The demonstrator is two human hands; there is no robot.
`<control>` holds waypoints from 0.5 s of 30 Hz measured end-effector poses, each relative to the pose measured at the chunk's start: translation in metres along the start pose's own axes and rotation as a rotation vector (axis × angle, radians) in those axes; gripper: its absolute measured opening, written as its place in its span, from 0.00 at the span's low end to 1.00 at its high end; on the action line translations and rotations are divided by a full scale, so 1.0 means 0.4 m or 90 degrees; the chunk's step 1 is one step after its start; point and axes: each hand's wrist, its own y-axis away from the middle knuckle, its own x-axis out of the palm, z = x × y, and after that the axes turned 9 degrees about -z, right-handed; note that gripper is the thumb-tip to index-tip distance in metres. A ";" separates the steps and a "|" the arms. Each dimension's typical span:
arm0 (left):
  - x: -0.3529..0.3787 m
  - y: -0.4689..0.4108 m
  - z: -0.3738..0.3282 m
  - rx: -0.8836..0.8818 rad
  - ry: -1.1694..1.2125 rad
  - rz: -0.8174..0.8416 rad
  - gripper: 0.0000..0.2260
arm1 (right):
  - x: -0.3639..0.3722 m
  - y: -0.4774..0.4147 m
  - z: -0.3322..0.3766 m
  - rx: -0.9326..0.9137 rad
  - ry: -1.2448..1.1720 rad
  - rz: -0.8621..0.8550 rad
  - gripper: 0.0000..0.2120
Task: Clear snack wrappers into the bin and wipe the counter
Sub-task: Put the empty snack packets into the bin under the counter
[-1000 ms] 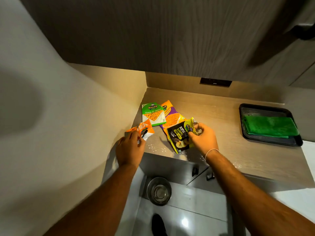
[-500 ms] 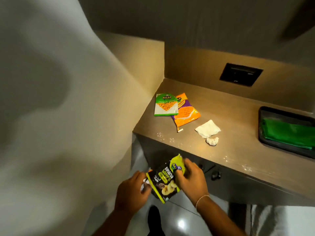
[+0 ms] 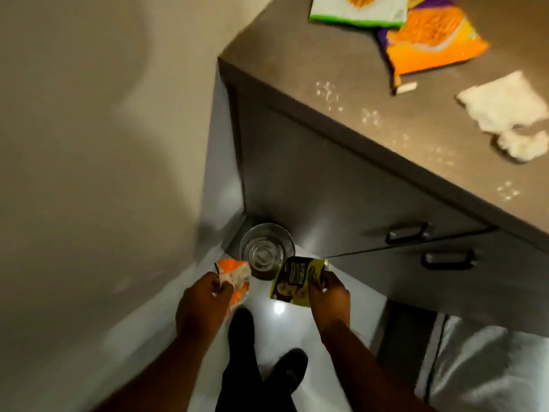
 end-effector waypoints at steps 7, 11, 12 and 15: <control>0.186 -0.180 0.036 -0.099 0.104 0.035 0.10 | 0.211 -0.164 -0.038 0.002 0.072 -0.008 0.12; 0.280 -0.274 0.022 -0.080 0.091 0.081 0.15 | 0.300 -0.225 -0.050 0.002 0.093 0.164 0.21; 0.301 -0.298 0.017 -0.062 0.062 0.093 0.14 | 0.317 -0.236 -0.054 0.003 0.109 0.214 0.23; 0.344 -0.348 -0.003 -0.029 -0.029 0.097 0.14 | 0.355 -0.266 -0.082 0.010 0.125 0.269 0.25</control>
